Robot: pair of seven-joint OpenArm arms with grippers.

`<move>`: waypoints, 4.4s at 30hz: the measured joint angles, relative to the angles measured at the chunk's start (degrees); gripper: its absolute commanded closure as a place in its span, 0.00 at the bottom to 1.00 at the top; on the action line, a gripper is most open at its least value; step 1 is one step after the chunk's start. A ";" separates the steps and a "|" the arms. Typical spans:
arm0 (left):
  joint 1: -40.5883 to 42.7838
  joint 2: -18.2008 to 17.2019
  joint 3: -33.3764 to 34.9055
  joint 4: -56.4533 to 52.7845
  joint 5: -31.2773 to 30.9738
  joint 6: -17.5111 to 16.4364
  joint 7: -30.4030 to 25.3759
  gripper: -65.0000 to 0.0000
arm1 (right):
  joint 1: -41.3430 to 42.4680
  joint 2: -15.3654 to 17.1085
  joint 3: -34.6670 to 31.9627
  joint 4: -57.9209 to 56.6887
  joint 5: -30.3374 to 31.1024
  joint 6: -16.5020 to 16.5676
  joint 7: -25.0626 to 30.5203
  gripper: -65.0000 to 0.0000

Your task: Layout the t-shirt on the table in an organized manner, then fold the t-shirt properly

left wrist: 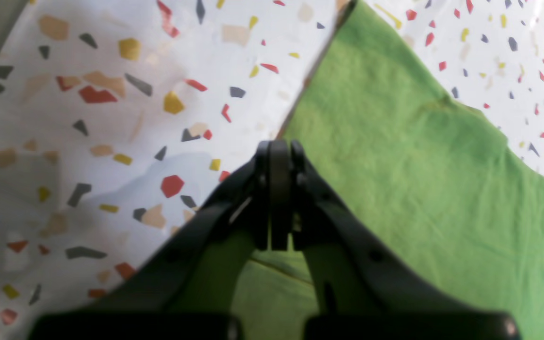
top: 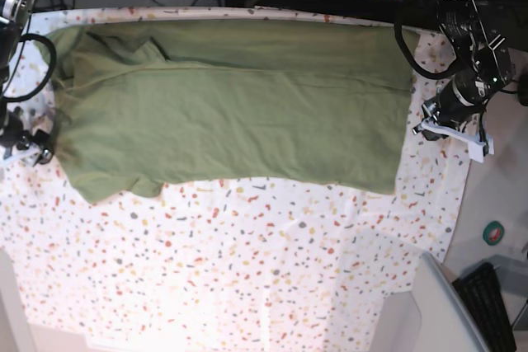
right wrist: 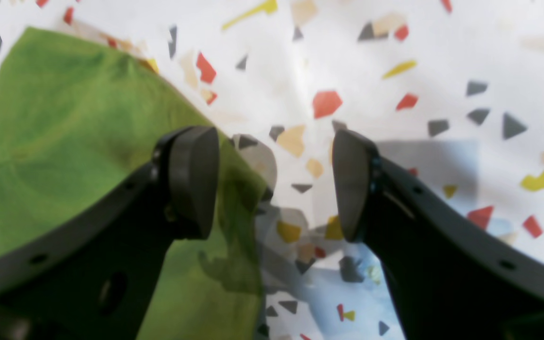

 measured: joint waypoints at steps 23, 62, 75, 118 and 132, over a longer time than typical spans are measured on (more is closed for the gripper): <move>-0.81 0.00 0.04 -0.07 0.02 0.02 0.00 0.91 | -1.51 -1.79 -7.50 4.50 0.57 0.02 -2.21 1.00; -0.96 0.02 0.20 -0.13 0.00 -0.02 0.00 0.91 | -28.76 -21.49 2.60 51.95 0.22 -4.76 -20.22 1.00; -0.94 -0.02 0.20 -0.13 0.00 0.00 0.00 0.91 | -27.34 -20.87 2.73 58.14 0.31 -4.76 -21.07 0.66; -1.57 -0.17 -0.22 -3.02 0.00 -0.20 0.00 0.68 | -16.46 -13.42 2.05 42.03 0.22 -4.57 -19.63 0.49; -1.57 -0.15 -0.22 -3.02 0.02 -0.20 0.00 0.68 | -14.82 -13.22 -1.68 37.75 0.04 -4.46 -19.56 0.51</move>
